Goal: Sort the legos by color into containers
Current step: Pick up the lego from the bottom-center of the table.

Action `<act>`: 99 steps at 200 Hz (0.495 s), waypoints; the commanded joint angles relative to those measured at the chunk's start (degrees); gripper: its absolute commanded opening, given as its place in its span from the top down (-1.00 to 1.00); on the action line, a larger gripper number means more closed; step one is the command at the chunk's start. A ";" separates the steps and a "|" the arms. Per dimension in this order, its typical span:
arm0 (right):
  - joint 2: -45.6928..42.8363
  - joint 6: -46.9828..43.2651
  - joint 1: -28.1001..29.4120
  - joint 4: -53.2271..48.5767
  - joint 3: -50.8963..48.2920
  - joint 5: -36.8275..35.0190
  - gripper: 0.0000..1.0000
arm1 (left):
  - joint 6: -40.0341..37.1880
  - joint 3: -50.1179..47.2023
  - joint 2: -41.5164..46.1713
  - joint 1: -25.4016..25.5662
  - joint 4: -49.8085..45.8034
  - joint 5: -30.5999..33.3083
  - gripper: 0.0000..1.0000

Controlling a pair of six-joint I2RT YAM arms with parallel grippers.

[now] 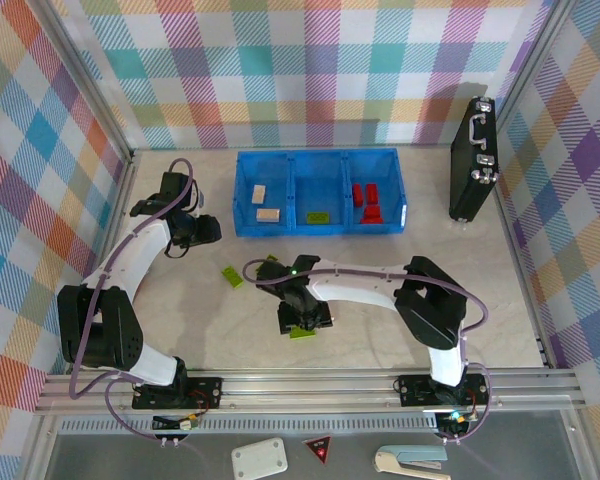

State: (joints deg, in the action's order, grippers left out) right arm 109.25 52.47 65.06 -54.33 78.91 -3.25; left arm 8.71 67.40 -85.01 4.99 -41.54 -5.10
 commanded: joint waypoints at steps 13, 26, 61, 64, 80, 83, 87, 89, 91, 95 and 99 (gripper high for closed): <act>3.10 1.33 1.11 0.52 0.83 0.49 -0.44 | -0.58 -0.87 1.82 -0.78 0.40 -0.86 0.04; 4.02 1.06 1.37 0.49 1.32 0.75 -0.44 | -0.62 -0.86 1.74 -0.71 0.33 -0.72 0.04; 5.07 0.87 1.44 0.62 1.60 1.03 -0.42 | -0.80 -0.69 1.52 -0.76 0.14 -0.26 0.04; 5.15 0.86 1.47 0.62 1.62 0.97 -0.42 | -0.82 -0.69 1.52 -0.70 0.10 -0.17 0.04; 5.58 0.88 1.54 0.19 2.01 1.04 -0.37 | -0.97 -0.69 1.44 -0.77 -0.03 0.01 0.04; 5.62 0.87 1.48 0.21 2.05 1.05 -0.37 | -1.04 -0.63 1.43 -0.72 -0.10 0.17 0.04; 5.62 0.88 1.48 0.15 2.12 1.06 -0.35 | -0.98 -0.68 1.42 -0.77 -0.12 0.19 0.04; 5.62 0.86 1.48 0.18 2.08 1.10 -0.35 | -0.98 -0.69 1.43 -0.75 -0.12 0.23 0.04; 5.62 0.88 1.48 0.12 2.04 1.08 -0.34 | -0.98 -0.73 1.43 -0.73 -0.14 0.21 0.04; 5.62 0.83 1.48 0.12 2.04 1.10 -0.34 | -0.98 -0.72 1.42 -0.77 -0.11 0.22 0.04; 5.62 0.92 1.48 0.20 1.95 1.06 -0.33 | -0.98 -0.77 1.36 -0.78 -0.12 0.16 0.04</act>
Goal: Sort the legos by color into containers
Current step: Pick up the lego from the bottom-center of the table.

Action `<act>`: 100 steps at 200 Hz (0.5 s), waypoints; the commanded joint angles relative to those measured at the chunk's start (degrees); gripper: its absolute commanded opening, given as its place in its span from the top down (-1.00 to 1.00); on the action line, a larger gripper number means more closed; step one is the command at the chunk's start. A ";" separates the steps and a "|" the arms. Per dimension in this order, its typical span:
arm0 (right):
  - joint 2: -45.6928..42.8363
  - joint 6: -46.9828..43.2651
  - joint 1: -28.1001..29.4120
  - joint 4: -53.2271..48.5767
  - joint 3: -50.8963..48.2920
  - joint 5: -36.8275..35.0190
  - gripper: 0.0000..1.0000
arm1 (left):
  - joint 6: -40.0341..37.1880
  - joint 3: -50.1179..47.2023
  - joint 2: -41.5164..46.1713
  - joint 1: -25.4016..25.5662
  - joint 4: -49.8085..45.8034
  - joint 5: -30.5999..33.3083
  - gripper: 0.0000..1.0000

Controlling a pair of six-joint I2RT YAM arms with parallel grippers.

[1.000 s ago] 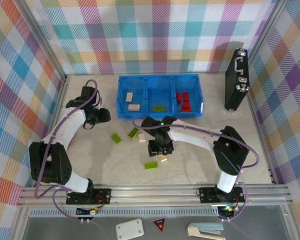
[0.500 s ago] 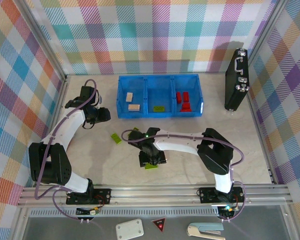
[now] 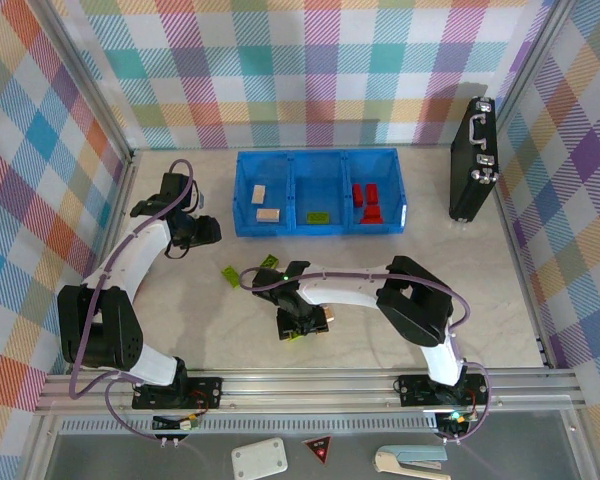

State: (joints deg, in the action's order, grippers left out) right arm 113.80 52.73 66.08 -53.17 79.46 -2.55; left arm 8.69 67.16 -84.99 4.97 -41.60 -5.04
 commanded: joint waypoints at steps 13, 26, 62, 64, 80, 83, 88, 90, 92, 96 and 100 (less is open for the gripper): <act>1.07 0.66 0.45 -0.89 1.38 0.45 -0.28 | -1.03 -0.47 1.25 -0.69 0.02 -0.06 0.04; 1.05 0.63 0.45 -0.95 1.35 0.60 -0.21 | -1.00 -0.37 1.20 -0.75 -0.04 -0.06 0.04; 0.31 0.52 0.45 -1.07 1.49 0.70 0.03 | -1.04 -0.36 1.05 -0.75 -0.18 -0.01 0.05; 0.25 0.48 0.47 -1.06 1.49 0.63 0.04 | -1.04 -0.38 1.05 -0.71 -0.15 0.13 0.05; -0.11 0.40 0.46 -1.23 1.73 0.58 0.14 | -1.04 -0.36 1.02 -0.75 -0.14 0.18 0.06; -0.19 0.43 0.45 -1.37 1.75 0.47 0.16 | -1.04 -0.36 1.05 -0.75 -0.17 0.12 0.05; -0.31 0.40 0.47 -1.48 1.82 0.40 0.18 | -1.05 -0.36 0.99 -0.71 -0.14 0.12 0.06; -0.33 0.43 0.45 -1.50 1.83 0.43 0.19 | -1.06 -0.36 1.02 -0.74 -0.14 0.14 0.05; -0.37 0.42 0.45 -1.50 1.84 0.37 0.20 | -1.05 -0.36 1.00 -0.71 -0.14 0.17 0.05; -0.47 0.37 0.47 -1.62 1.95 0.30 0.23 | -1.04 -0.36 0.99 -0.75 -0.14 0.14 0.05; -0.46 0.29 0.45 -1.82 2.01 0.26 0.24 | -1.06 -0.37 1.05 -0.72 -0.19 0.13 0.05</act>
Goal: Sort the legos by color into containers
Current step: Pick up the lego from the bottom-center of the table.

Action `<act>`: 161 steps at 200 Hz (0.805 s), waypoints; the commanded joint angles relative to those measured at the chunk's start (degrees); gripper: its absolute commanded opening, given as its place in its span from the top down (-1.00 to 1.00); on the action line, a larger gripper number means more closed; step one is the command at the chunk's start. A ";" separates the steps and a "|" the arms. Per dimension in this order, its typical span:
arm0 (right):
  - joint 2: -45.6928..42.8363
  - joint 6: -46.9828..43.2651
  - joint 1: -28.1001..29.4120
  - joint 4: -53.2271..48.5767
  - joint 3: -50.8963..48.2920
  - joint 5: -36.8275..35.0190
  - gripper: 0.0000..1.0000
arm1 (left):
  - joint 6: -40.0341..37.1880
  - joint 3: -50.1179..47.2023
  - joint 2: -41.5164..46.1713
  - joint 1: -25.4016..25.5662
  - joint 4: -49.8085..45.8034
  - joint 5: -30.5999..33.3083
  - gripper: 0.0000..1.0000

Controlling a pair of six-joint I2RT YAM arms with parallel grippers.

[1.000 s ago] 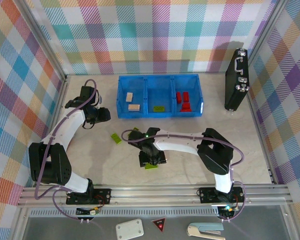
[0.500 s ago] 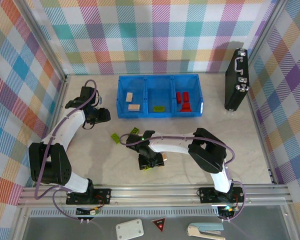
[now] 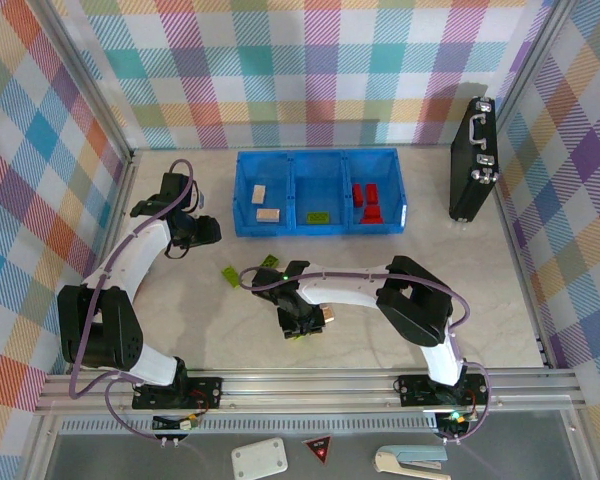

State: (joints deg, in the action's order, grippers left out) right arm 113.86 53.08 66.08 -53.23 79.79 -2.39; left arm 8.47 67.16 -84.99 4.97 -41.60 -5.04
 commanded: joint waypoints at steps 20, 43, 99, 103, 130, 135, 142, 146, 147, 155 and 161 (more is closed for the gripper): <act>-1.15 -0.25 0.45 -2.35 2.13 -0.30 0.33 | -0.82 -0.36 1.05 -0.75 -0.16 0.01 0.06; -1.88 -0.39 0.46 -2.87 2.51 -1.09 0.42 | -0.87 -0.36 1.10 -0.73 -0.14 -0.05 0.06; -2.77 -2.14 0.34 -5.22 4.99 -3.22 0.53 | -1.31 -0.56 1.91 -0.75 -0.06 -0.61 0.07; -2.73 -2.40 0.29 -5.36 5.29 -3.38 0.53 | -1.38 -0.62 1.98 -0.72 0.03 -0.67 0.07; -2.86 -3.78 -0.37 -6.23 7.10 -3.76 0.56 | -1.57 -0.56 2.03 -0.75 -0.06 -0.37 0.07; -2.86 -4.11 -0.54 -6.39 7.46 -3.83 0.57 | -1.61 -0.54 2.17 -0.75 -0.06 -0.27 0.07; -2.86 -4.58 -0.80 -6.73 7.98 -4.02 0.58 | -1.61 -0.60 2.27 -0.74 -0.06 -0.10 0.08; -2.86 -4.79 -0.98 -6.91 8.28 -4.09 0.58 | -1.70 -0.62 2.25 -0.75 -0.06 -0.06 0.08; -2.90 -4.90 -1.05 -6.94 8.32 -4.14 0.58 | -1.70 -0.62 2.22 -0.75 -0.06 -0.06 0.08; -2.95 -5.52 -1.45 -7.29 8.89 -4.19 0.60 | -1.70 -0.62 2.40 -0.75 -0.06 0.00 0.08; -3.04 -6.13 -1.85 -7.54 9.47 -4.32 0.60 | -1.80 -0.62 2.46 -0.69 -0.06 0.03 0.08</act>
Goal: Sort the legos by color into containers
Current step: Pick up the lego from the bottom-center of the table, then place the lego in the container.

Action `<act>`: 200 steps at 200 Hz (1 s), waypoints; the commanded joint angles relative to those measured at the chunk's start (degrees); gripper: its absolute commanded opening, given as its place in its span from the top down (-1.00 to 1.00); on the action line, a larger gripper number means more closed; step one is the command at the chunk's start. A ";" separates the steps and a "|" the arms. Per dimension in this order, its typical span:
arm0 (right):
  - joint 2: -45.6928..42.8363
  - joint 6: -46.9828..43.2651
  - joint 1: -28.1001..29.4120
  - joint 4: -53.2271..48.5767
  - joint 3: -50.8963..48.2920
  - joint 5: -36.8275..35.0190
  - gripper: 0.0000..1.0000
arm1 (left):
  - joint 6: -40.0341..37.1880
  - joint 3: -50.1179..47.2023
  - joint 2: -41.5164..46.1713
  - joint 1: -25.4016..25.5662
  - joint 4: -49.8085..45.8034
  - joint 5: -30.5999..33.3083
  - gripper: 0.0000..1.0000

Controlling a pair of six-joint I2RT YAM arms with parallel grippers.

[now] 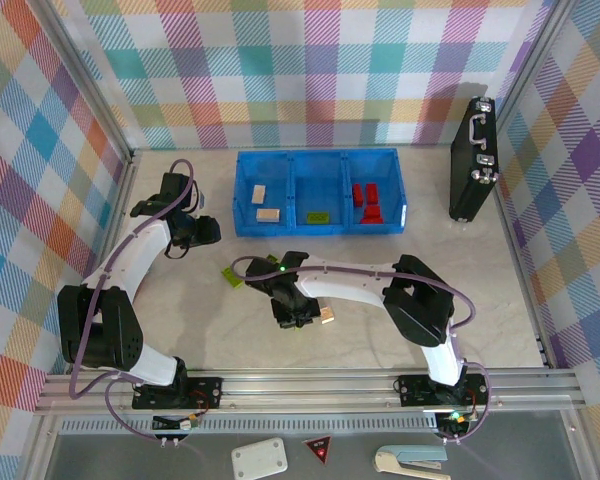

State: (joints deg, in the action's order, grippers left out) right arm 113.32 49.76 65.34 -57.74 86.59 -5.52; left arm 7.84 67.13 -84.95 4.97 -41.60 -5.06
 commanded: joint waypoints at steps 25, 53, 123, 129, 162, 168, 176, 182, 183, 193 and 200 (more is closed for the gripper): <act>-3.01 -5.49 -3.14 -3.26 4.24 -1.46 0.60 | -0.83 -1.00 3.05 -0.72 0.70 -1.25 0.09; -3.18 -9.52 -7.21 -3.95 7.18 -1.85 0.60 | -0.97 -0.95 3.23 -0.80 0.67 -1.38 0.14; -1.87 -20.62 -21.57 -4.50 17.61 -1.64 0.58 | -1.68 -1.39 4.41 -0.93 1.35 -2.23 0.21; -1.27 -21.37 -22.74 -4.66 19.00 -1.60 0.58 | -1.73 -1.39 4.38 -0.93 1.31 -2.32 0.21; 3.07 -24.36 -28.27 -5.02 26.59 1.36 0.57 | -1.94 -1.50 4.48 -0.93 1.44 -2.58 0.21; 4.09 -24.82 -29.05 -5.06 28.06 2.05 0.57 | -2.03 -1.48 4.38 -0.93 1.43 -2.57 0.21; 5.67 -25.35 -29.96 -5.40 30.44 2.95 0.58 | -2.10 -1.48 4.40 -0.95 1.43 -2.54 0.22; 6.90 -25.71 -30.64 -5.50 32.12 3.48 0.57 | -2.04 -1.48 4.27 -0.93 1.44 -2.64 0.22; 7.13 -25.74 -30.77 -5.57 32.40 3.62 0.57 | -2.04 -1.48 4.27 -0.89 1.44 -2.61 0.21; 9.27 -26.17 -31.66 -6.08 35.28 4.69 0.57 | -2.04 -1.48 4.19 -1.00 1.45 -2.76 0.22; 10.84 -26.53 -32.29 -6.28 37.46 5.45 0.57 | -2.12 -1.39 4.26 -0.93 1.50 -2.85 0.22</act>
State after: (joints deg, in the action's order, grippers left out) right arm 118.89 26.39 34.50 -61.41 118.28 -3.95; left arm 6.57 66.76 -81.82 4.95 -40.29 -6.66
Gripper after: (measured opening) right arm 0.215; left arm 0.393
